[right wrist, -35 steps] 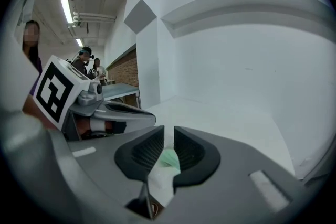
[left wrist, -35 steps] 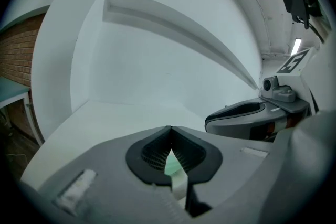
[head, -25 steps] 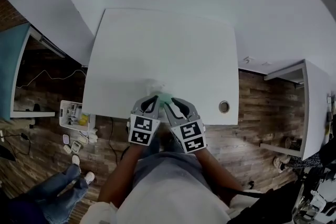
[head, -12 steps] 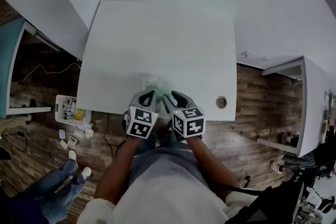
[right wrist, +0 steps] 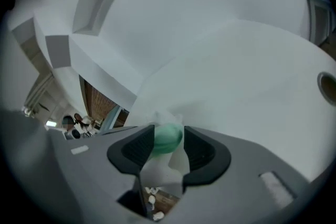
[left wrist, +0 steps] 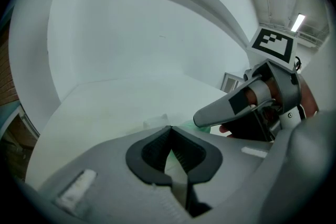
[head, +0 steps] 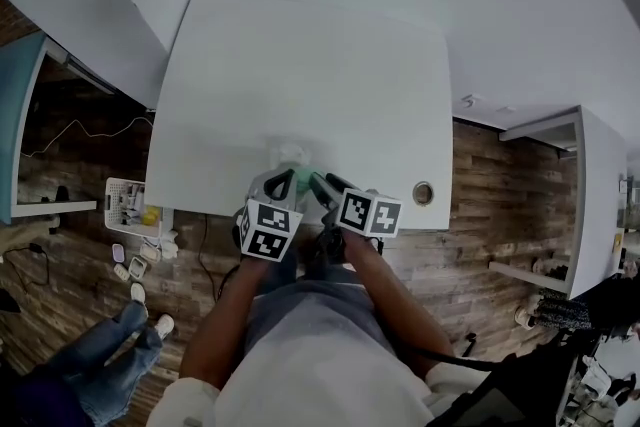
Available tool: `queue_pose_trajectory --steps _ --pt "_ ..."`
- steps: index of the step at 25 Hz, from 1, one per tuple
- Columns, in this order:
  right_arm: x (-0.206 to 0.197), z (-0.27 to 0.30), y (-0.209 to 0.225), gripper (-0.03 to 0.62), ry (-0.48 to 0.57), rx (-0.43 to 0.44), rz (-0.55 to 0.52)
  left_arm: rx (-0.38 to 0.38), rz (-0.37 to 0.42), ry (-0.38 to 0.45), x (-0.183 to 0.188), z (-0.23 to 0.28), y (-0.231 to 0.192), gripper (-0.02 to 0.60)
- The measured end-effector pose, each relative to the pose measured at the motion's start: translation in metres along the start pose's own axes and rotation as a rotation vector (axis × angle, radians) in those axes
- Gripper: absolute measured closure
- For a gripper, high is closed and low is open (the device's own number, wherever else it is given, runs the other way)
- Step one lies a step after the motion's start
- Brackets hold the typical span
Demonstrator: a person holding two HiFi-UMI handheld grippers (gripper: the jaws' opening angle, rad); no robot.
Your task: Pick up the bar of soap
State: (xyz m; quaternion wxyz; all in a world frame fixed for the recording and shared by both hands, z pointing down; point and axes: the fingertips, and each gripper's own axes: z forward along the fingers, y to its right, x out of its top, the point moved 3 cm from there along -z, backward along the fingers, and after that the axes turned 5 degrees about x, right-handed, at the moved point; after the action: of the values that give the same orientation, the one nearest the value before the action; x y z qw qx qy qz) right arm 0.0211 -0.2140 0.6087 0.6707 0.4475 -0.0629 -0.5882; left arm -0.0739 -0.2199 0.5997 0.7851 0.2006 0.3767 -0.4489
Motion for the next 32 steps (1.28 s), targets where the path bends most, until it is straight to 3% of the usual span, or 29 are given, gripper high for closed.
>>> queue_pose_trajectory --steps 11,20,28,32 --pt "-0.003 0.016 0.005 0.410 -0.005 0.092 0.215 -0.001 0.001 -0.006 0.000 0.003 -0.004 0.580" --pt "-0.010 0.026 0.008 0.404 0.009 0.232 0.465 0.011 -0.017 0.003 0.002 0.005 -0.005 0.580" --pt "-0.012 0.032 0.002 0.393 -0.003 0.250 0.426 0.031 -0.034 0.012 0.003 0.007 -0.008 0.580" --pt "-0.001 0.028 -0.010 0.429 0.022 0.245 0.302 0.034 -0.042 0.019 0.005 0.008 -0.011 0.580"
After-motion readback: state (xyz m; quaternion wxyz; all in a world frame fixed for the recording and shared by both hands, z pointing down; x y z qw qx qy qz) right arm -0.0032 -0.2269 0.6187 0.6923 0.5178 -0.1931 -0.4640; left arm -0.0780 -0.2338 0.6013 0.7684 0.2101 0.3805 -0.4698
